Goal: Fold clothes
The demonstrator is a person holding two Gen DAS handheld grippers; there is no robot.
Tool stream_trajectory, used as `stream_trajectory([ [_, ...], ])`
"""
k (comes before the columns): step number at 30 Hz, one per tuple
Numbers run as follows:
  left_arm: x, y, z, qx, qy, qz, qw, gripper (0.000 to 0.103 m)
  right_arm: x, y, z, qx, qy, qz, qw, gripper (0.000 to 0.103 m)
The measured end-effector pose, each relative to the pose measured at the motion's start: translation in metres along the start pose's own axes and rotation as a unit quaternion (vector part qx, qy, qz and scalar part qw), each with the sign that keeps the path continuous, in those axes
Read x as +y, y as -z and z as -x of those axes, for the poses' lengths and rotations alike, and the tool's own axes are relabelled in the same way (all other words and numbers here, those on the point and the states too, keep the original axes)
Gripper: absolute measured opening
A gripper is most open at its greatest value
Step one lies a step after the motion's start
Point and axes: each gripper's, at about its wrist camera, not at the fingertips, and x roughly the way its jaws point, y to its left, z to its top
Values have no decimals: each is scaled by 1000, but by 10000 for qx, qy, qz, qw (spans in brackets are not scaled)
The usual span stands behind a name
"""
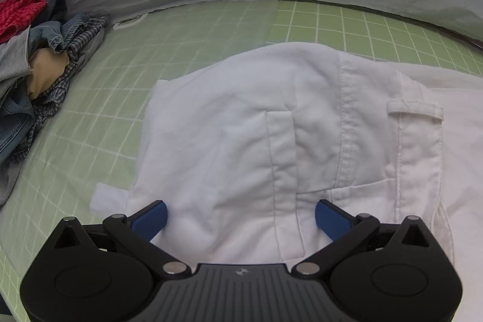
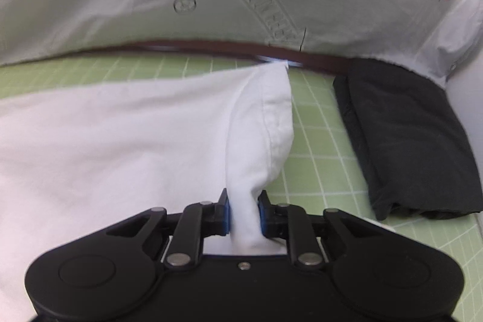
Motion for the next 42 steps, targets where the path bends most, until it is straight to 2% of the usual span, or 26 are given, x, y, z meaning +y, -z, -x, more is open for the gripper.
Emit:
stream_trajectory([
  [7, 17, -2, 32, -369, 886, -59, 9954, 103, 56, -18, 79, -677, -26, 271, 9973, 18],
  [11, 29, 8, 37, -451, 1008, -304, 9934, 103, 112, -14, 101, -751, -85, 415, 9963, 18],
  [14, 39, 15, 41, -511, 1097, -489, 9914, 103, 164, 2, 104, -483, -102, 548, 9973, 23],
  [17, 48, 23, 44, -572, 1186, -673, 9890, 103, 206, 24, 94, 65, -307, 718, 9969, 36],
  [19, 54, 28, 47, -612, 1245, -796, 9871, 103, 220, 36, 96, 293, -468, 674, 9962, 36],
  [21, 64, 32, 43, -535, 1248, -751, 9879, 103, 222, 39, 111, 131, -556, 492, 9972, 43],
  [24, 80, 38, 37, -417, 1253, -680, 9889, 103, 212, 33, 138, -232, -773, -109, 9967, 48],
  [28, 91, 41, 30, -371, 1261, -657, 9892, 103, 183, 27, 172, -872, -700, -1002, 9887, 51],
  [31, 97, 43, 27, -340, 1279, -621, 9893, 103, 162, 29, 161, -707, -290, -1315, 9884, 52],
  [33, 99, 44, 24, -287, 1289, -568, 9896, 103, 154, 39, 144, -369, 47, -1327, 9905, 51],
  [35, 100, 47, 20, -219, 1269, -553, 9901, 103, 156, 57, 124, 97, 142, -1214, 9925, 51],
  [39, 98, 56, 15, -31, 1317, -477, 9901, 103, 192, 90, 118, 324, 202, -619, 9973, 50],
  [41, 97, 60, 12, 51, 1368, -423, 9897, 103, 210, 91, 124, 249, 434, -230, 9985, 48],
  [42, 97, 61, 11, 91, 1391, -393, 9895, 103, 214, 90, 126, 249, 405, -118, 9988, 48],
])
